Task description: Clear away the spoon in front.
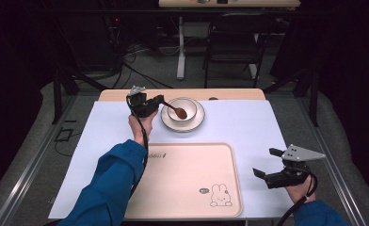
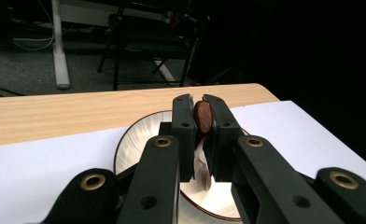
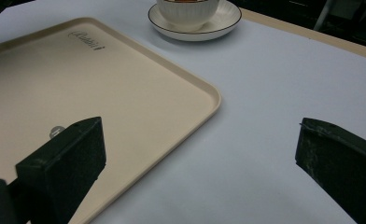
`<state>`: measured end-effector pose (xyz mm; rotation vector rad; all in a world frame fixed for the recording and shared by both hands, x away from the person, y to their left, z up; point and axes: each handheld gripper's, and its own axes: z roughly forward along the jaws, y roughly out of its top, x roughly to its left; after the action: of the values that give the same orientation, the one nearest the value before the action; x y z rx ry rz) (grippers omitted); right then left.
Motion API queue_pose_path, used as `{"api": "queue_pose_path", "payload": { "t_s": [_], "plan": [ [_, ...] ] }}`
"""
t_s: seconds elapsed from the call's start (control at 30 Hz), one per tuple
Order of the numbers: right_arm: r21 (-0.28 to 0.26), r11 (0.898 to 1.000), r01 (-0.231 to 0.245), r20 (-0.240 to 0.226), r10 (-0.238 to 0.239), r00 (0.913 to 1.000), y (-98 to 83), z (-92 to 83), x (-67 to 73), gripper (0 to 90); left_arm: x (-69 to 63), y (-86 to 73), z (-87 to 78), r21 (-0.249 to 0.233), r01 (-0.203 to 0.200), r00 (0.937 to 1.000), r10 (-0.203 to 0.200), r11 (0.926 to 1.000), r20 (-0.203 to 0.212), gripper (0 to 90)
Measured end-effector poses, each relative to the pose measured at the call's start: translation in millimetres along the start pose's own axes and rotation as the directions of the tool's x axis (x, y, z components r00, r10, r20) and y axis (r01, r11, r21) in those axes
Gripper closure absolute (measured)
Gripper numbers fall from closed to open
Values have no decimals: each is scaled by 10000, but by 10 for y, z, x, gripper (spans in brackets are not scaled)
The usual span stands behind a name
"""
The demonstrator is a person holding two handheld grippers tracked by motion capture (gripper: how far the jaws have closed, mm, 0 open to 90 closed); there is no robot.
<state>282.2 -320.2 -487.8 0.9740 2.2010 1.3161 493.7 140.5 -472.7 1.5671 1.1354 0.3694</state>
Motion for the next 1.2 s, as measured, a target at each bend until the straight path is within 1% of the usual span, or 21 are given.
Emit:
{"api": "queue_pose_path", "payload": {
  "t_s": [0.27, 0.3, 0.33, 0.43, 0.6, 0.8, 0.97, 1.2],
  "plan": [
    [-3, 10000, 0, 0, 0, 10000, 0, -3, 2, 10, -14, 34, -32, -52, -13, 10000, 13, 10000, 41, 837],
    [-4, 10000, 3, 3, -3, 10000, 0, -3, 2, 10, -19, 48, -40, -89, -82, 9999, 83, 9999, 72, 837],
    [-5, 10000, 3, 3, -3, 10000, 0, -2, 2, 10, -27, 63, -51, -57, -127, 9999, 127, 9999, 14, 838],
    [2, 10000, 9, 1, -9, 10000, 1, -1, 2, 10, -35, 92, -69, -137, -122, 9999, 124, 9998, 99, 838],
    [-2, 10000, -6, 11, 6, 10000, 0, -2, 2, 10, -60, 143, -112, -241, -203, 9997, 206, 9995, 102, 838],
    [4, 10000, 0, 10, 0, 10000, 1, -3, 4, 10, -77, 207, -175, -380, -274, 9994, 281, 9989, 199, 838],
    [-3, 10000, 11, 13, -11, 10000, 1, -2, 3, 10, -89, 252, -226, -362, -369, 9991, 376, 9987, 207, 838],
    [20, 10000, 9, 10, -9, 10000, 2, -1, 4, 10, -72, 322, -318, -350, -455, 9983, 468, 9984, 361, 837]
  ]
}}
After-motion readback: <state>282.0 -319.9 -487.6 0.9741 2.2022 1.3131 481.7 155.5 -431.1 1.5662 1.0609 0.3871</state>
